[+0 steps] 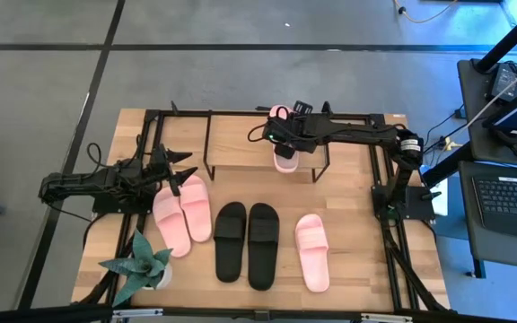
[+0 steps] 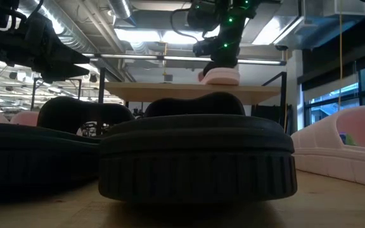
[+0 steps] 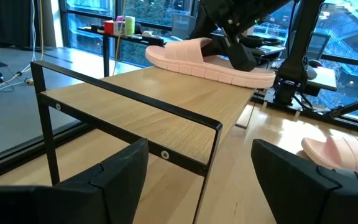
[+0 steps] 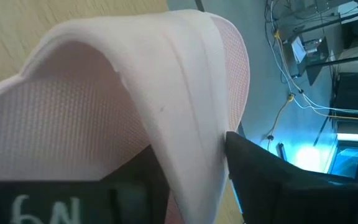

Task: Pick and place slides into the shelf
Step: Put the pink slide on the shelf

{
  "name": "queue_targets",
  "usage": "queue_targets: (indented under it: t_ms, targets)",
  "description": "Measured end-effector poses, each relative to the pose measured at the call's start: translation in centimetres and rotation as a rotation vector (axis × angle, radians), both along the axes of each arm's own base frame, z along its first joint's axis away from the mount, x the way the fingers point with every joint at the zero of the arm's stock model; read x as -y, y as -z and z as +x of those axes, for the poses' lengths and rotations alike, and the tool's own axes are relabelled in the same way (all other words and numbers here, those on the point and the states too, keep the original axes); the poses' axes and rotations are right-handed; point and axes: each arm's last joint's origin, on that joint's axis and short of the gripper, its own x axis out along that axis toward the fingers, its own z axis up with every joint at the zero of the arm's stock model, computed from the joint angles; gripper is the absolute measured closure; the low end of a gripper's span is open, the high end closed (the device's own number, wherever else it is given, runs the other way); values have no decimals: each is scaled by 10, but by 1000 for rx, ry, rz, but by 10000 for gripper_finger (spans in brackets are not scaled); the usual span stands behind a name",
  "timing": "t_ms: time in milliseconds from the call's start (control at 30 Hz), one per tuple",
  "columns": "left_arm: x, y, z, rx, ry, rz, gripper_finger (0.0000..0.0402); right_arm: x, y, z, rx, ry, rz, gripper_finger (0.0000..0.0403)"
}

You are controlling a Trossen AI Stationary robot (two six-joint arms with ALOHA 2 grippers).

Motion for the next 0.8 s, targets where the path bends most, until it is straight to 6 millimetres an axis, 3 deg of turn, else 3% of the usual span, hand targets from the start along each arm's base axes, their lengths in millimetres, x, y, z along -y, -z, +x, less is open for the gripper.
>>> queue_targets:
  t_ms: [267,800]
  targets:
    - [0,0,0,0,0,0,125,0,-1,0,8,12,4,201]
    - [0,0,0,0,0,0,125,-7,-6,-3,-18,-18,5,178]
